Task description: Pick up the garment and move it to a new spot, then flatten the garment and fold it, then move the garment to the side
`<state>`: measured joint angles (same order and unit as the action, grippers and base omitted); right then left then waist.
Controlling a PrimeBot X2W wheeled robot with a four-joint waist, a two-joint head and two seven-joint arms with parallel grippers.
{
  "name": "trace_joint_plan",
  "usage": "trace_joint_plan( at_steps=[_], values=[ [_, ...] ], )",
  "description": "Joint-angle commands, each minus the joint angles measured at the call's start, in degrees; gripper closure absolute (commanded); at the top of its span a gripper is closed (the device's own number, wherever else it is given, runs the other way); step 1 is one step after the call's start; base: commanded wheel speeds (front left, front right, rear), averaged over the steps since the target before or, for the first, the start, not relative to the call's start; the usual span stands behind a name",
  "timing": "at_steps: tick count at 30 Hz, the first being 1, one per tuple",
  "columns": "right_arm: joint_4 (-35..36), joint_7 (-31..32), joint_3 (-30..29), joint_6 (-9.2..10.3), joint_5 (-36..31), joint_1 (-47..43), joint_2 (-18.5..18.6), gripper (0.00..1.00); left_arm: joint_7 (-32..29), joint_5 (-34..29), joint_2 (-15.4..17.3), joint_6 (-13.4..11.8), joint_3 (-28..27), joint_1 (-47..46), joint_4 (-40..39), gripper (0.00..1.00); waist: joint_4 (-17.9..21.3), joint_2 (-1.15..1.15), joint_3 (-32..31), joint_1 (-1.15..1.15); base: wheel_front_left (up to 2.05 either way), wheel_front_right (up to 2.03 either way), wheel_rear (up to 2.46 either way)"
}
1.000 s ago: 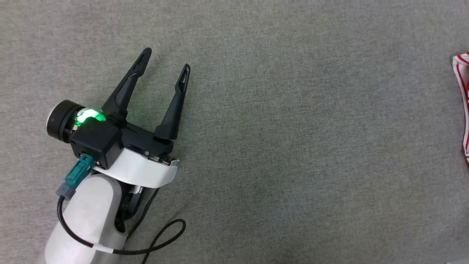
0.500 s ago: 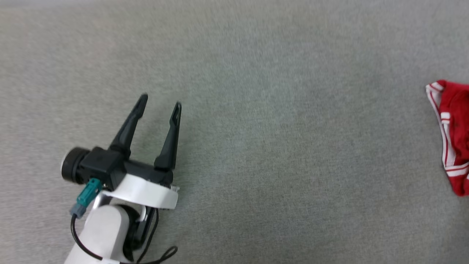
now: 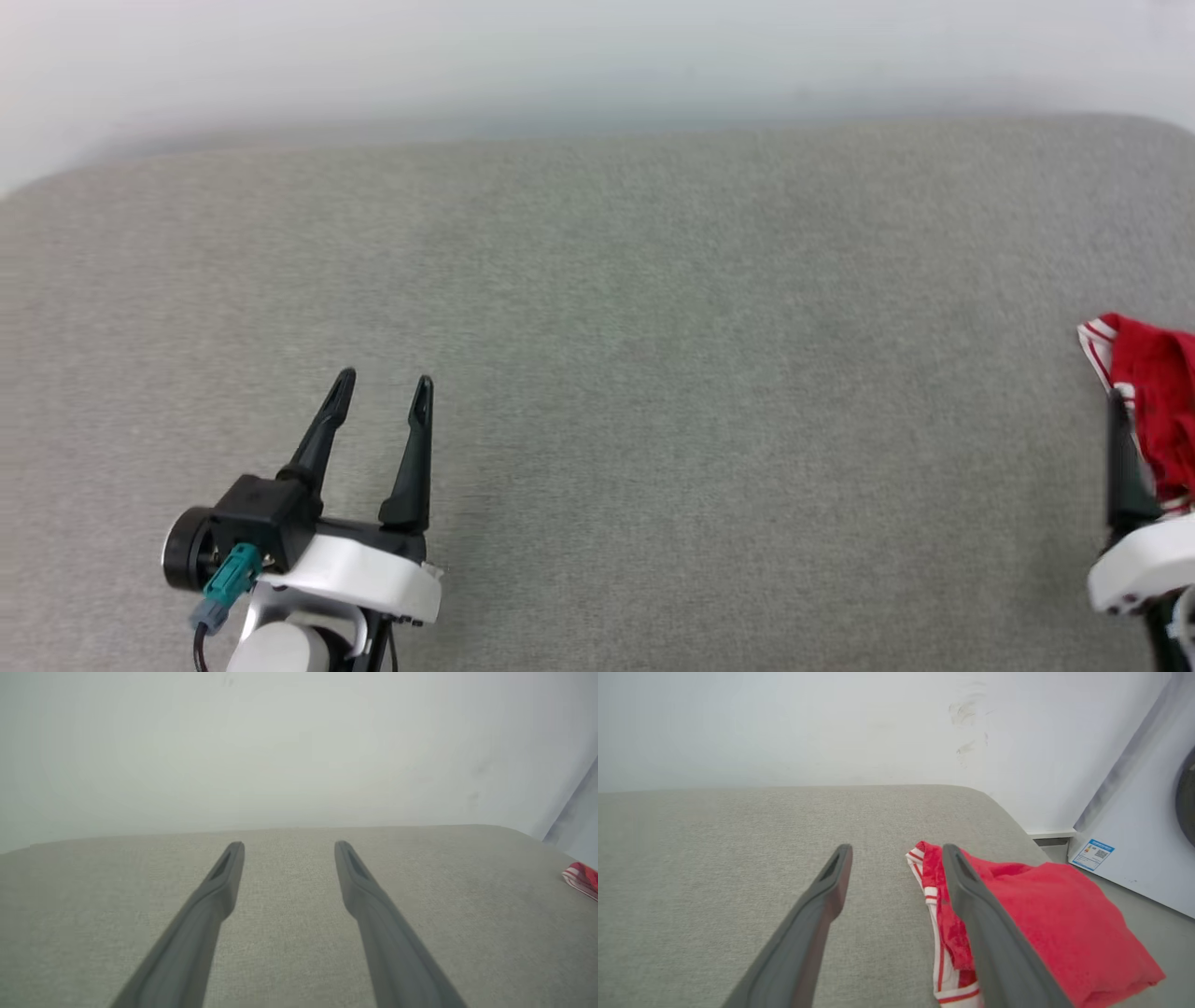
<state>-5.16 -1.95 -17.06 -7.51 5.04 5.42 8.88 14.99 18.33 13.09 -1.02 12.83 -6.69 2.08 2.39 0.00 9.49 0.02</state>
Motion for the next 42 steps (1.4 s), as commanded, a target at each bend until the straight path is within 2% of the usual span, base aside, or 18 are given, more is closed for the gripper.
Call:
trace_joint_plan(
  at_steps=[1,12,23,42],
  values=[
    [0.63,-0.10,0.75,0.05,0.49,-1.24,-0.40,0.00,0.23,-0.26,-0.20,-0.02,-0.30,0.84,0.31,0.00,-1.75,0.00,-2.12,-0.02,0.00,0.00,0.00],
    [8.59,-0.12,8.79,0.05,1.91,-9.04,-4.22,0.00,0.19,-2.22,-0.93,-0.03,-3.25,5.52,1.62,0.00,-3.13,0.00,-7.43,-0.02,0.00,0.00,0.00],
    [15.52,2.67,11.30,0.05,1.21,-15.28,-5.92,0.00,0.19,-3.69,-1.89,0.78,-4.07,8.70,3.43,0.00,-2.94,0.00,-11.18,-0.02,0.00,0.00,0.00],
    [15.12,2.38,11.50,0.05,2.45,-16.30,-6.11,0.00,0.20,-4.69,-2.90,2.22,-5.04,8.43,5.90,0.00,-2.99,0.00,-11.50,-0.02,0.00,0.00,0.00]
  ],
)
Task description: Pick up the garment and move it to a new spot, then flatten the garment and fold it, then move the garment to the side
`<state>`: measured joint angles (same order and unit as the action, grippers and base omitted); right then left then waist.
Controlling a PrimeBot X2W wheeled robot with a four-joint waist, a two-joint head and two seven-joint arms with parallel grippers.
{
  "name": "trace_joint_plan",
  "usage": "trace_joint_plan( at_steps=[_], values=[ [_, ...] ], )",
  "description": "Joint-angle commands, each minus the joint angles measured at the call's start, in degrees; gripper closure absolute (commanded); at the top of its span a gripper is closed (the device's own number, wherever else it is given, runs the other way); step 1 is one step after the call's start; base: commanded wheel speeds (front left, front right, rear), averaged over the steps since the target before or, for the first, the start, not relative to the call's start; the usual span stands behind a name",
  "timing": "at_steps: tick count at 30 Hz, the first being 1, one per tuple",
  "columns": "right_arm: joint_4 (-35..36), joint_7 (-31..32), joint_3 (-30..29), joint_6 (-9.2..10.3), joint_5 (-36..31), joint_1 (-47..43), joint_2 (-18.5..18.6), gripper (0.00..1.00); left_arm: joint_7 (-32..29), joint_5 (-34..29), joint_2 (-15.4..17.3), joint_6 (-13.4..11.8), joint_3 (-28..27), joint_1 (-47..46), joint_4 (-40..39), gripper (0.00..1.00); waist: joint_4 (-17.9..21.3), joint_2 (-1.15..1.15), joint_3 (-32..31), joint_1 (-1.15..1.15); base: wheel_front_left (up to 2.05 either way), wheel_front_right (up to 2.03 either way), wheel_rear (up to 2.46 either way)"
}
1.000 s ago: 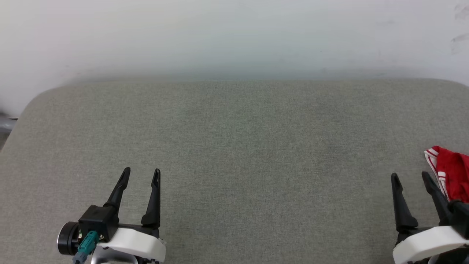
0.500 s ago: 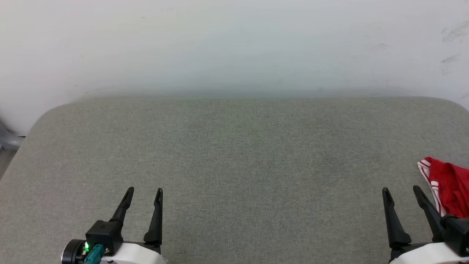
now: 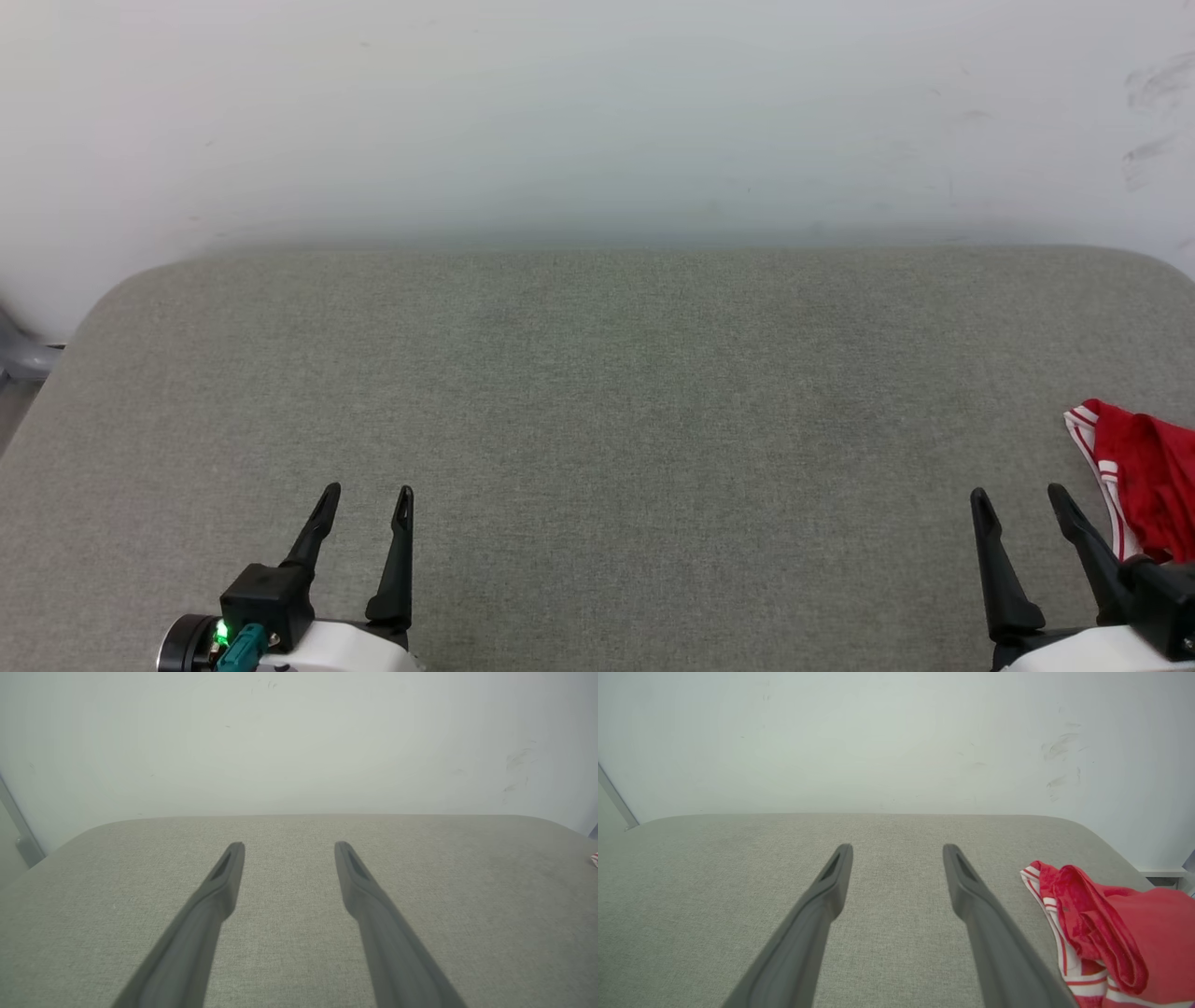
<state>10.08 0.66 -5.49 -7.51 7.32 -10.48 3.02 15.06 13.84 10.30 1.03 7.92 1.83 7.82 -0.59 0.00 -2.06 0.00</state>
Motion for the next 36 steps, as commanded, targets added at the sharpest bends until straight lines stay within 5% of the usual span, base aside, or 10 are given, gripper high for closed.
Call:
trace_joint_plan(
  at_steps=[1,12,13,18,36],
  values=[
    [-0.16,-0.23,-0.10,0.05,0.08,-0.38,-0.24,0.00,0.13,-0.23,-0.15,0.24,-0.16,-0.22,0.22,0.00,-0.02,0.00,0.11,0.00,0.00,0.00,0.00],
    [-0.65,-0.70,-0.19,0.05,0.43,0.09,-0.24,0.00,0.13,-0.74,-0.48,0.74,-0.26,-0.85,0.22,0.00,-0.22,0.00,0.50,0.00,0.00,0.00,0.00],
    [-0.67,-0.45,-0.16,0.00,0.30,0.02,-0.01,1.00,0.00,-0.56,-0.32,0.55,-0.23,-0.41,0.20,1.00,-0.22,0.00,0.51,0.00,0.00,0.00,0.00],
    [-2.62,-0.43,0.12,0.00,1.09,-0.22,-0.03,1.00,-0.51,0.25,-0.63,0.56,-0.25,0.55,1.95,1.00,-0.20,0.00,0.53,-0.01,0.00,0.00,0.00],
    [-7.82,0.24,0.94,0.01,22.81,4.07,0.86,1.00,-5.73,19.52,-2.29,2.05,-3.83,-1.74,2.95,1.00,-0.08,0.00,0.79,-0.01,0.00,0.00,0.00]
  ],
)
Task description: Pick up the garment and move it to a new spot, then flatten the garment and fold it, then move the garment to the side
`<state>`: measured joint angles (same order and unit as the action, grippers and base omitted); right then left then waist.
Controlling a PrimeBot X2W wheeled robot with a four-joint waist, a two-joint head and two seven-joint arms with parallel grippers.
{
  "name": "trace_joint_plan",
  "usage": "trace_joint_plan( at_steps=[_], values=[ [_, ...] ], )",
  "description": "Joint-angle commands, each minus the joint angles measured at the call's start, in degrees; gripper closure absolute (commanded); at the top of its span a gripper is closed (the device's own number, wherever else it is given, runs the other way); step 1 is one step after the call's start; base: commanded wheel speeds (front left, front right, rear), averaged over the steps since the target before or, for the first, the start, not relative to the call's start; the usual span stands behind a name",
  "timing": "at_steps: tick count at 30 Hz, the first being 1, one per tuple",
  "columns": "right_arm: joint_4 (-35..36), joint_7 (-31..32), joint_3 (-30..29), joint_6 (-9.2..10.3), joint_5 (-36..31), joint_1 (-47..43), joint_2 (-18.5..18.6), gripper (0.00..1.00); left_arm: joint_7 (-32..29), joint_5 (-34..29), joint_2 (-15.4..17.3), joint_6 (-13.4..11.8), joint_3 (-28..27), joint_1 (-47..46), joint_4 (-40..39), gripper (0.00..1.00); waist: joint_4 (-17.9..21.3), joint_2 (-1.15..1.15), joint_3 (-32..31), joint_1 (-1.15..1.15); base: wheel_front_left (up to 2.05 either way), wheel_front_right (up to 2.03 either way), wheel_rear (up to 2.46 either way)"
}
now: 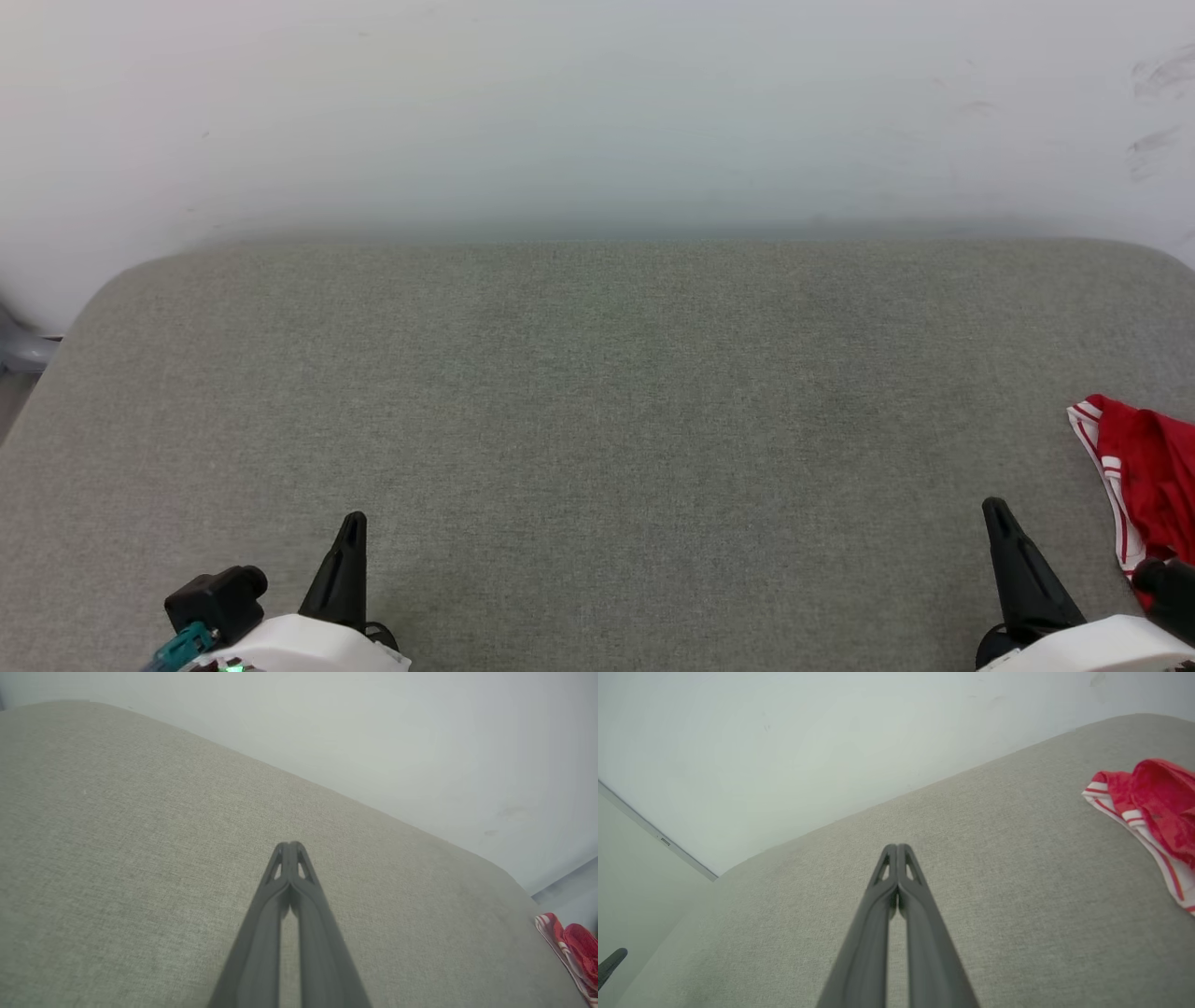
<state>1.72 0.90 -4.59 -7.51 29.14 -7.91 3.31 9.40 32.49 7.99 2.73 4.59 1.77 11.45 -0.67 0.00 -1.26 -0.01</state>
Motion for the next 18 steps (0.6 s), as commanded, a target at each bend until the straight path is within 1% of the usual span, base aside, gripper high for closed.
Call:
trace_joint_plan(
  at_steps=[1,18],
  values=[
    [0.30,0.05,0.07,0.01,1.99,1.72,0.60,1.00,-0.30,1.77,-0.06,0.40,-0.66,-1.78,-0.64,1.00,0.00,0.00,0.01,0.00,0.00,0.00,0.00],
    [-3.44,0.78,0.36,0.01,17.24,4.74,0.95,1.00,-4.03,15.63,-1.25,1.48,-3.16,-3.40,0.07,1.00,0.11,0.00,0.24,0.00,0.00,0.00,0.00]
  ],
)
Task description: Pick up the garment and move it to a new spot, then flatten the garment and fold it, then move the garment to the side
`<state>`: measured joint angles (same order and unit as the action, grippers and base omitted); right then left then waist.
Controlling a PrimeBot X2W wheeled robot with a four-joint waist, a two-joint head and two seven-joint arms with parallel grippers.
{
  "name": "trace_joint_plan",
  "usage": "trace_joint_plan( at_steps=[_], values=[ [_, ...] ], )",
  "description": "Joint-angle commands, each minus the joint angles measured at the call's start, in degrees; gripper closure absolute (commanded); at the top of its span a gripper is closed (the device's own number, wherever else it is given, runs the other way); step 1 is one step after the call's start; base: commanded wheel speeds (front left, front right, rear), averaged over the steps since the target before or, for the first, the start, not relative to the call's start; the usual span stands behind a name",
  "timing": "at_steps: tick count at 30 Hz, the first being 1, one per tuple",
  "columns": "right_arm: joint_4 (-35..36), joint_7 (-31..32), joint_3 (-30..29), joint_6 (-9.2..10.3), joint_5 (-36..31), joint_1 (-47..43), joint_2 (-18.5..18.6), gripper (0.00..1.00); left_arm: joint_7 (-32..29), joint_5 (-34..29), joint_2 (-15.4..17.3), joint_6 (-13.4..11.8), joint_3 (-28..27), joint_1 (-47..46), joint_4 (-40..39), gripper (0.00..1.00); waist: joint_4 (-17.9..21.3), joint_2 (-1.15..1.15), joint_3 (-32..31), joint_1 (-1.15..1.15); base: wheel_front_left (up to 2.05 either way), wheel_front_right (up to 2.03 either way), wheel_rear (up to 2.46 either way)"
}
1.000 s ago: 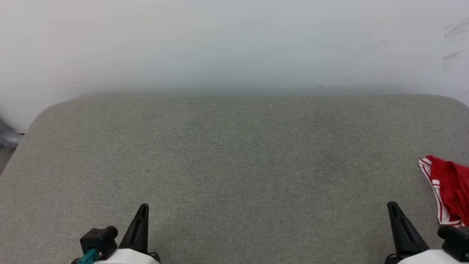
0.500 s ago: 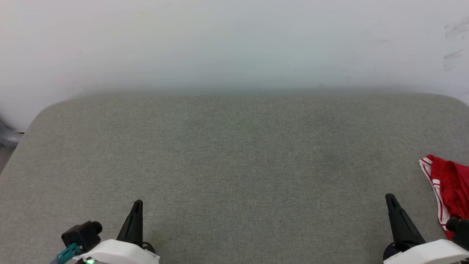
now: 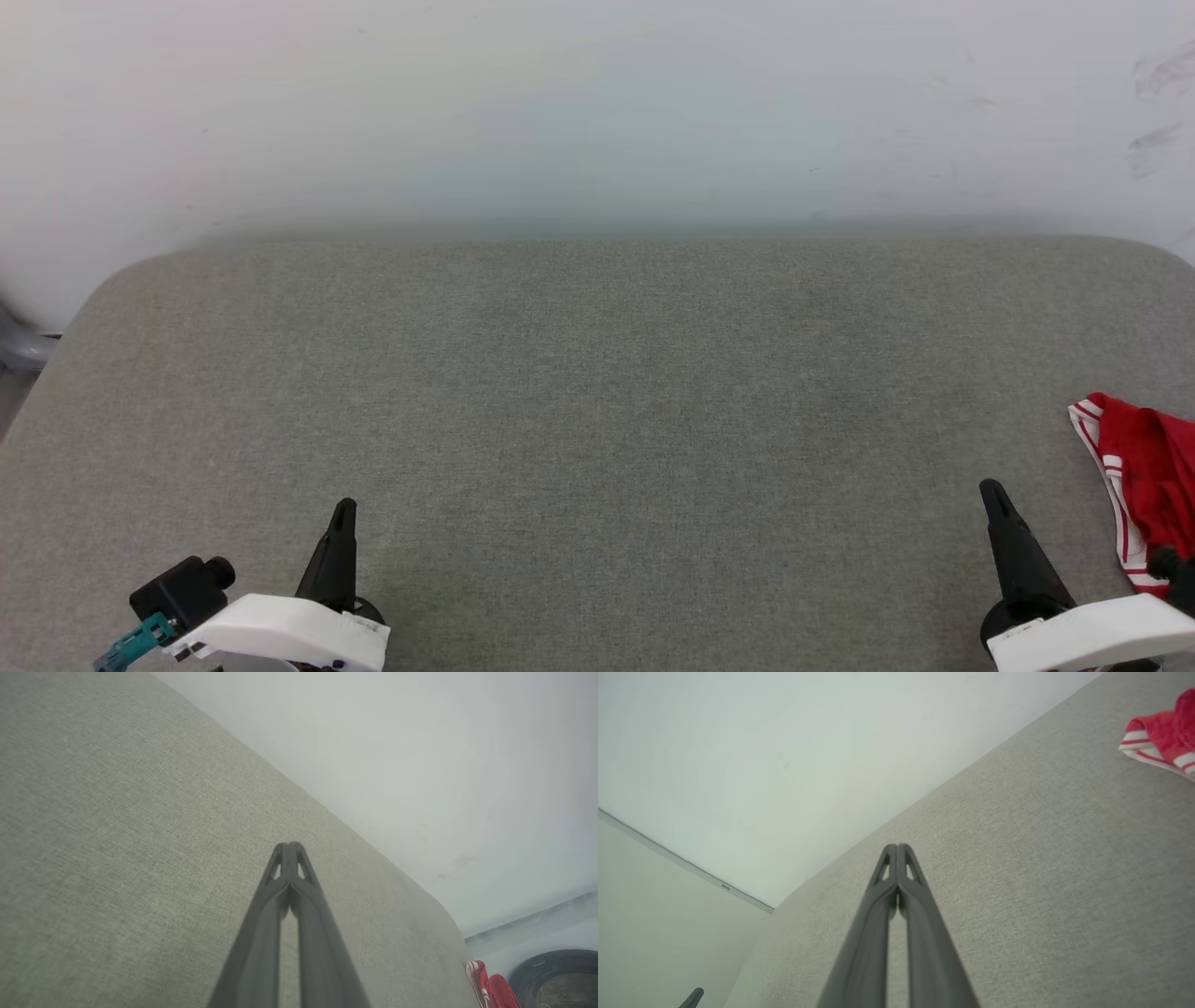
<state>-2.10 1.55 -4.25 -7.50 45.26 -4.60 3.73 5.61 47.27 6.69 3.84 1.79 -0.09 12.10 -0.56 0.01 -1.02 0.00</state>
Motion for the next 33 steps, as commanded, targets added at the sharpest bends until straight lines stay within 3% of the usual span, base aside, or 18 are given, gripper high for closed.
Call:
trace_joint_plan(
  at_steps=[1,33],
  values=[
    [0.17,0.17,0.02,0.00,1.93,1.61,0.55,1.00,-0.44,1.58,-0.02,0.43,-0.49,-1.63,-0.54,1.00,0.01,-0.01,0.01,0.00,0.00,0.00,0.00],
    [-5.39,1.61,-0.10,0.01,23.63,6.06,0.66,1.00,-5.93,21.69,-1.77,1.96,-4.21,-3.96,0.59,1.00,0.21,-0.01,0.45,0.00,0.00,0.00,0.00]
  ],
)
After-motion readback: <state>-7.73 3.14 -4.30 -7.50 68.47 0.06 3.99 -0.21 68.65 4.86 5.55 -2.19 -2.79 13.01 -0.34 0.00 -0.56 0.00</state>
